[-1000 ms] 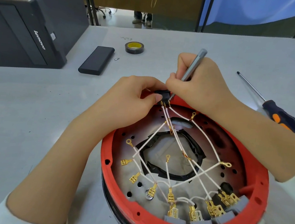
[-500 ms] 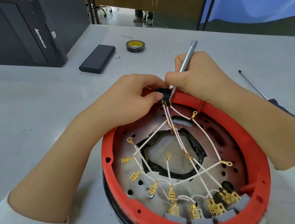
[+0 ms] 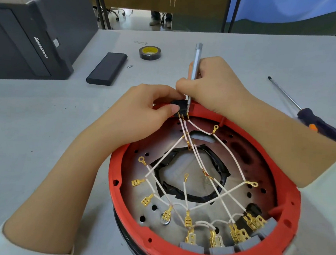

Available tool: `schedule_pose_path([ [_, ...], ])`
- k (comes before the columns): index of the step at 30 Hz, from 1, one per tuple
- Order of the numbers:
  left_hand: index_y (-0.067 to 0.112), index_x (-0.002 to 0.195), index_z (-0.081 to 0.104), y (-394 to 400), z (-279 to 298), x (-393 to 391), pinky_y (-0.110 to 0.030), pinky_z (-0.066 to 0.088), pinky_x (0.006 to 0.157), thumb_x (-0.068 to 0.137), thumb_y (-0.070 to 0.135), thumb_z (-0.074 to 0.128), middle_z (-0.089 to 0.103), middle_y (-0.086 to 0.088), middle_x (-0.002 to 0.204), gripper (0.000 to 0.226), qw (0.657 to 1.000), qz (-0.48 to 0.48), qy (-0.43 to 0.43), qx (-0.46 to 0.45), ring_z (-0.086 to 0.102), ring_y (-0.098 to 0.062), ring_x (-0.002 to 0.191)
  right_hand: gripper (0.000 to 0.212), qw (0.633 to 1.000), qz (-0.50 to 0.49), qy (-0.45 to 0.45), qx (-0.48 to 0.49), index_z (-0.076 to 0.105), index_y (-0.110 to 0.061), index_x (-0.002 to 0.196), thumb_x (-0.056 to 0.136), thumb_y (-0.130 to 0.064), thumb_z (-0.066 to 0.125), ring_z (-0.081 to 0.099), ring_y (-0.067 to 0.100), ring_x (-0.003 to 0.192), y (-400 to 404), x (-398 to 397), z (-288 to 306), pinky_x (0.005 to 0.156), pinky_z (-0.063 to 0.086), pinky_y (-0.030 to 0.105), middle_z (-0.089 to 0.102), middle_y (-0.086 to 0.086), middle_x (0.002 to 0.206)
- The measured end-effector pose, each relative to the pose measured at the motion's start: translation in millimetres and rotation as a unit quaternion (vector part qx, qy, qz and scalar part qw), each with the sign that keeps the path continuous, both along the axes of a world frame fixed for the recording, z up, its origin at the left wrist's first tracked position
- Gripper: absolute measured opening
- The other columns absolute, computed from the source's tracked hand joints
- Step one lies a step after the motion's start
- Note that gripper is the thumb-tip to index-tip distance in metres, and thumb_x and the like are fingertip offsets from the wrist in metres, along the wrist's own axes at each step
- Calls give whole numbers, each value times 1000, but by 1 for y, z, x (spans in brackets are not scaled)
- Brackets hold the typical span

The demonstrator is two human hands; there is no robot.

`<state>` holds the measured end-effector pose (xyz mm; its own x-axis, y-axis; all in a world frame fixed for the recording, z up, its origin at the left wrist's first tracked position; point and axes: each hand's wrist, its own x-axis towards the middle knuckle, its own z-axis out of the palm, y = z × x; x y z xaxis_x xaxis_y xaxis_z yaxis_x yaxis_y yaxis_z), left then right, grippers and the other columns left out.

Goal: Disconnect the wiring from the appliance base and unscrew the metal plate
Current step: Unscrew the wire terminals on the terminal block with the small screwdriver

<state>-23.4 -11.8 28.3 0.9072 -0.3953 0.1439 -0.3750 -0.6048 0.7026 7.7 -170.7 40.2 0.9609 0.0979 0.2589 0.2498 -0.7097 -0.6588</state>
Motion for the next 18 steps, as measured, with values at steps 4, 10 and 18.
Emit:
schedule_pose_path([
  [4,34,113,64,0,0,0,-8,39,90,92,22,56,66,20,107,25,1000,3,-1,7,57,6,102,34,994,19,-77,79,34,-14,54,76,-11,59,31,8,45,-4,-7,-3,44,25,16,28,-4,48],
  [10,31,116,65,0,1,-1,-19,42,96,92,18,56,67,19,109,28,1000,-4,4,-7,58,4,104,37,995,28,-81,41,33,-19,53,78,-10,59,35,5,45,0,-9,-6,46,29,15,30,-8,48],
  [18,32,112,66,0,-1,0,-18,42,94,92,18,56,68,19,106,26,1000,-2,8,-10,59,2,102,25,999,27,19,5,42,-10,61,76,-16,60,30,9,45,2,-1,4,44,26,21,32,-1,52],
])
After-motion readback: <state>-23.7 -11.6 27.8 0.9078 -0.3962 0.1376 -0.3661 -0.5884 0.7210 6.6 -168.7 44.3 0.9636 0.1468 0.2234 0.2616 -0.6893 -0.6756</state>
